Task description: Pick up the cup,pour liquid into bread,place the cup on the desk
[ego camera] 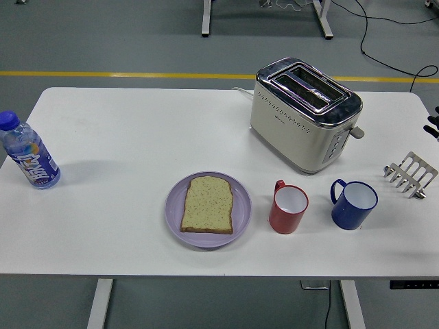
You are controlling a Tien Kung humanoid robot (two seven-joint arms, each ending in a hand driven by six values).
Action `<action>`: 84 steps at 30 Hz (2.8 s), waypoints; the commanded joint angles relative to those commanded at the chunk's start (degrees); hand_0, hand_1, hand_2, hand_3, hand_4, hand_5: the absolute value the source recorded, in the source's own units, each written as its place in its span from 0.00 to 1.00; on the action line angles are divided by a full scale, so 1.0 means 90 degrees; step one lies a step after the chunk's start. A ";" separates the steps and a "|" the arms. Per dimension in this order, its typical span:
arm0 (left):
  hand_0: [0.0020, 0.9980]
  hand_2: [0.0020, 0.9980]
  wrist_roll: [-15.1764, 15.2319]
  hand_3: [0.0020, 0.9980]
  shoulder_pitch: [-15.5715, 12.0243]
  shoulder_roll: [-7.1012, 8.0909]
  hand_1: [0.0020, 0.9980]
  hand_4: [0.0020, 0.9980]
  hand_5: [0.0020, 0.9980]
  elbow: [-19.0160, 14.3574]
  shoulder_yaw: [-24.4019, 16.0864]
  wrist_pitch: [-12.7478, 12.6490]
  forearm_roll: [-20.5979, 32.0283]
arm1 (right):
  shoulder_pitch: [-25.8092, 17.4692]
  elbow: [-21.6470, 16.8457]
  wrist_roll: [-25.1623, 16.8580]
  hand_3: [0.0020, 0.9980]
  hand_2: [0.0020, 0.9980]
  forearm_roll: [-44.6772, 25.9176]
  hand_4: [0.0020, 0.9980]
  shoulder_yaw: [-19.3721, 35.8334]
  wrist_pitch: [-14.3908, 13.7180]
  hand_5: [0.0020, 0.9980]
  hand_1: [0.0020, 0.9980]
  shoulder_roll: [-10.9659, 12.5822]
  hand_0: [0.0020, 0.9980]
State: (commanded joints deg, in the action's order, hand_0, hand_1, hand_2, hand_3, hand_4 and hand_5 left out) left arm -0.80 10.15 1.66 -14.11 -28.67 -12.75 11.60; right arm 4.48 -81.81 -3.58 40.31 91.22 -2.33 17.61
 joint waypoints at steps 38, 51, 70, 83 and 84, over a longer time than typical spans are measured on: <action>0.69 0.77 -0.0099 0.61 -0.0016 -0.0017 0.76 0.40 1.00 -0.0022 -0.0133 -0.0045 -0.0223 | 0.0067 0.1022 0.0405 0.59 0.59 -0.3073 0.68 -0.0358 -0.0032 0.16 0.51 -0.0264 0.62; 0.69 0.77 -0.0079 0.61 -0.0014 -0.0011 0.76 0.40 1.00 -0.0027 -0.0061 -0.0028 -0.0134 | 0.0067 0.1163 0.0199 0.59 0.60 -0.3206 0.67 -0.0349 -0.0093 0.16 0.51 -0.0277 0.61; 0.69 0.77 -0.0050 0.61 -0.0001 -0.0002 0.76 0.40 1.00 -0.0031 0.0019 -0.0010 -0.0009 | 0.0077 0.1194 0.0212 0.59 0.59 -0.3174 0.64 -0.0267 -0.0177 0.11 0.50 -0.0295 0.60; 0.69 0.77 -0.0037 0.61 0.0000 -0.0010 0.76 0.40 1.00 -0.0031 0.0039 -0.0008 0.0031 | 0.0084 0.1201 0.0237 0.59 0.59 -0.3133 0.63 -0.0216 -0.0200 0.10 0.50 -0.0328 0.60; 0.69 0.77 -0.0042 0.61 -0.0004 -0.0012 0.76 0.40 1.00 -0.0029 0.0039 -0.0008 0.0016 | 0.0070 0.1191 0.0234 0.59 0.59 -0.3137 0.63 -0.0201 -0.0195 0.10 0.50 -0.0327 0.60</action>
State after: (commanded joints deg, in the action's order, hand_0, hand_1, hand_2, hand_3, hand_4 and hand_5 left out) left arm -1.18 10.12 1.55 -14.37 -28.32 -12.83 11.75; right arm 5.11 -71.09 -1.47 12.08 89.41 -4.08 14.67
